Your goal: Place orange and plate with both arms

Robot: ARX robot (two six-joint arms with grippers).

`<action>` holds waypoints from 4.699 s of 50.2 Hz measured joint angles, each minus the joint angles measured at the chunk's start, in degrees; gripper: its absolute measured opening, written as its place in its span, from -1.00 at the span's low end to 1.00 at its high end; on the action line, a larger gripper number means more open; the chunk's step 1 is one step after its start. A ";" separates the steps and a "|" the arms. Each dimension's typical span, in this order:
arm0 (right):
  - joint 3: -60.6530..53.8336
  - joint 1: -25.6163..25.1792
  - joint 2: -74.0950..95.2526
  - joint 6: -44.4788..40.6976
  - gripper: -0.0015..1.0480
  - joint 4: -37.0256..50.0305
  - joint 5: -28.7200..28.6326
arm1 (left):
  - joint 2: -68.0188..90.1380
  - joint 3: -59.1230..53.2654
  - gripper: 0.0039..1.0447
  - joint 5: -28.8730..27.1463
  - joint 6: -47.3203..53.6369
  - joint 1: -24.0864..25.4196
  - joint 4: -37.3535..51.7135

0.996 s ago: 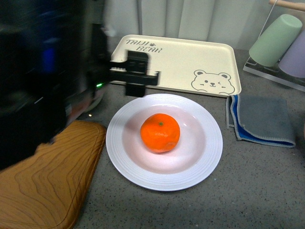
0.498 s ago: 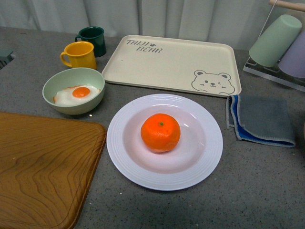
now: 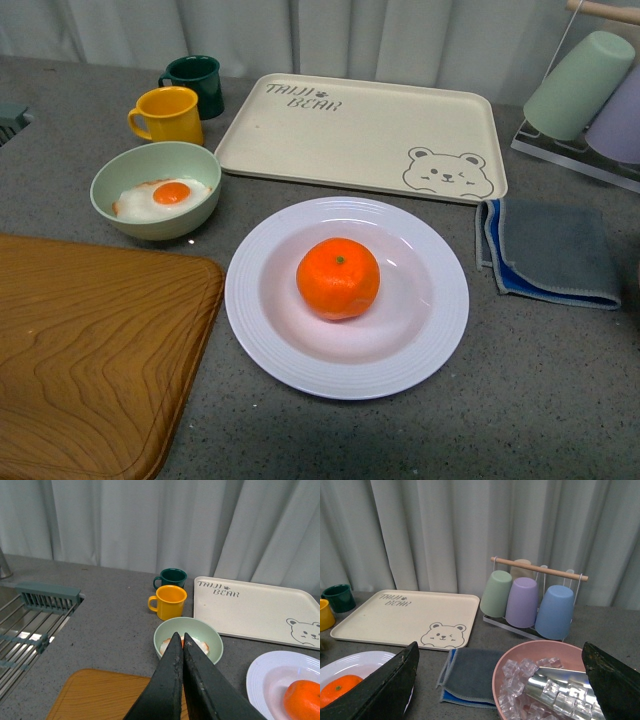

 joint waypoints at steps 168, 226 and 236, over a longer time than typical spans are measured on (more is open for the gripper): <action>40.72 8.22 119.56 38.47 0.82 26.93 -38.51 | -42.14 -0.04 0.88 0.37 0.17 0.09 -40.68; 46.93 7.37 126.25 44.44 -0.92 27.74 -41.79 | -42.14 -0.04 0.88 0.37 0.17 0.09 -40.68; 46.73 5.03 125.09 49.37 -0.92 34.80 -40.89 | -42.14 -0.04 0.88 0.37 0.17 0.09 -40.68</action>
